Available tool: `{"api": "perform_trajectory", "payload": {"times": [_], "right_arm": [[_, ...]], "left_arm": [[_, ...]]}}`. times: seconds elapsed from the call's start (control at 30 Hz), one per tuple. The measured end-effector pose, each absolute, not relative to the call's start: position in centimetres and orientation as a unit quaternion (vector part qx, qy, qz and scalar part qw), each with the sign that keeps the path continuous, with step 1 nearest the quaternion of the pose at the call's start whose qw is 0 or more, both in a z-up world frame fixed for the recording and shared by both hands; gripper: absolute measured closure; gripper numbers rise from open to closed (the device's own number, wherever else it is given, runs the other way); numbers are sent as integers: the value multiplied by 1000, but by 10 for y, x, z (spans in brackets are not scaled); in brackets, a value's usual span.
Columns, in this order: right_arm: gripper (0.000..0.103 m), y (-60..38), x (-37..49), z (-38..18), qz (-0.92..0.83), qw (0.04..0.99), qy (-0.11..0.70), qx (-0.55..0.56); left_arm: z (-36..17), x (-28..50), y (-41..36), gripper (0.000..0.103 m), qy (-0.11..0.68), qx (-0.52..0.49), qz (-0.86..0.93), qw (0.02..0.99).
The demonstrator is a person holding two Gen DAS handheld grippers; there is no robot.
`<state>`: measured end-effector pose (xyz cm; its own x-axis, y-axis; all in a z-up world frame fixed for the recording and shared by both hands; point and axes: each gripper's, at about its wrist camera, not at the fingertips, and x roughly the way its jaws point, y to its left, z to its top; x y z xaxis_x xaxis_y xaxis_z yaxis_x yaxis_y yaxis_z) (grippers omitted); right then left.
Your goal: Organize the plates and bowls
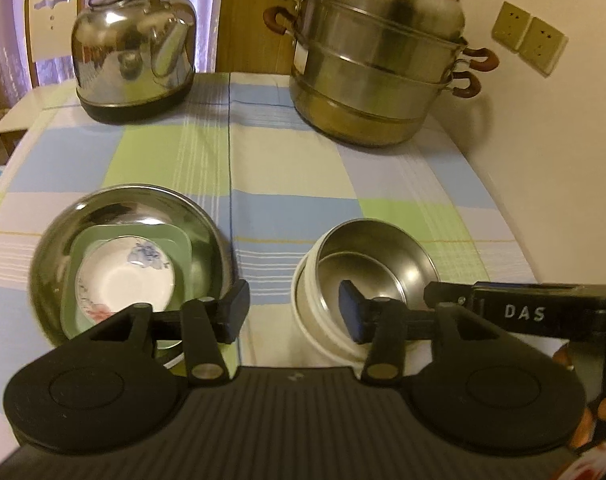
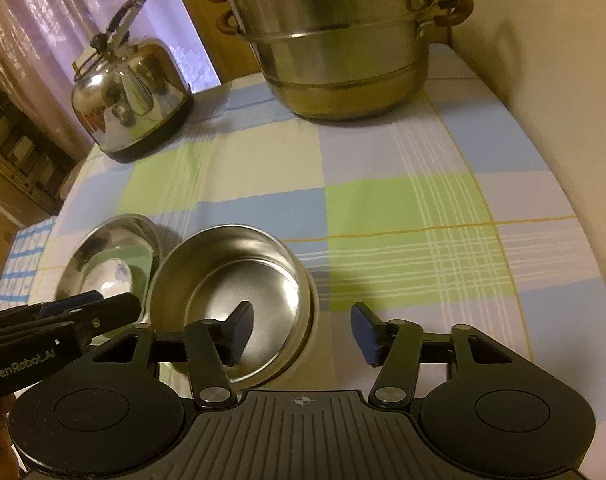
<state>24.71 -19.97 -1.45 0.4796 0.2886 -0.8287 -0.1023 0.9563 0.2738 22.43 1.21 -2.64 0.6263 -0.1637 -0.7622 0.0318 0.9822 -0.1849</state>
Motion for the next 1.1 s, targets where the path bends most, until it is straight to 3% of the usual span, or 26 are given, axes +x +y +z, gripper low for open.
{"api": "perform_trajectory", "payload": {"times": [0.07,0.17,0.67,1.1], "right_arm": [[30,-198,236,-9,124,857,491,92],[27,-192,218,-3,134,859,487,86],[25,-156,136,5,133,858,490,78],[25,-123,98,0,117,855,500,71]], "left_arm": [[-22,213,17,49,425,-71,-57,900],[-18,193,25,45,423,-57,-59,902],[-11,117,62,23,430,-32,-55,901],[-20,84,86,20,446,-24,-56,893]]}}
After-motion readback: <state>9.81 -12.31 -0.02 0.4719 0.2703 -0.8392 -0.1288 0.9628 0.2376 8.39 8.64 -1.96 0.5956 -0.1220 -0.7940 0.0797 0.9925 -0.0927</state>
